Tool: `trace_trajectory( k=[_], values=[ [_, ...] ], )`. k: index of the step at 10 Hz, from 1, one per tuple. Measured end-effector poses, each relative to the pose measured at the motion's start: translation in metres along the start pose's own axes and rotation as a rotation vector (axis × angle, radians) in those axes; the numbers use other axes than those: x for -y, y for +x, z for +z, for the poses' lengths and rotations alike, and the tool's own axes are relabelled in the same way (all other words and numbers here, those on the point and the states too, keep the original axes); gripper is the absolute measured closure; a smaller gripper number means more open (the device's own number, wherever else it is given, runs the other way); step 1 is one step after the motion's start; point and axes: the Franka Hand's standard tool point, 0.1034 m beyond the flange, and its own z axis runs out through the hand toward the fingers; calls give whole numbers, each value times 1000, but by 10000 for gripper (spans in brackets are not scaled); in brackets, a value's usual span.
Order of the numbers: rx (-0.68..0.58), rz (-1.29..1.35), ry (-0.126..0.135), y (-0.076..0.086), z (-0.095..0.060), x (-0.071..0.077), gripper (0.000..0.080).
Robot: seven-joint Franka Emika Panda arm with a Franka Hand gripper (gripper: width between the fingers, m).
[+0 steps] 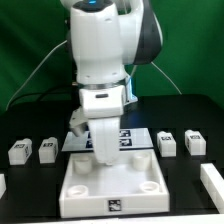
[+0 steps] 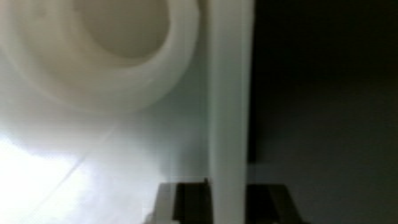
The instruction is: Assemble one leg
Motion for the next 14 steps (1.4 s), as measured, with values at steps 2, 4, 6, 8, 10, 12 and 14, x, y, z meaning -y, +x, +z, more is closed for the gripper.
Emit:
trace_trajectory(
  k=[2,4,6,8,10,12,14],
  values=[
    [-24,-16,-23,35,-1,-20,742],
    [-41,-32,-39,50,2,-32,742],
    [-47,-28,-41,52,6,-42,742],
    [-48,-21,-31,55,7,-42,742],
    [-47,-17,-26,55,7,-42,742],
    [-48,-16,-25,54,7,-42,669],
    [-48,-15,-25,54,7,-42,298]
  ],
)
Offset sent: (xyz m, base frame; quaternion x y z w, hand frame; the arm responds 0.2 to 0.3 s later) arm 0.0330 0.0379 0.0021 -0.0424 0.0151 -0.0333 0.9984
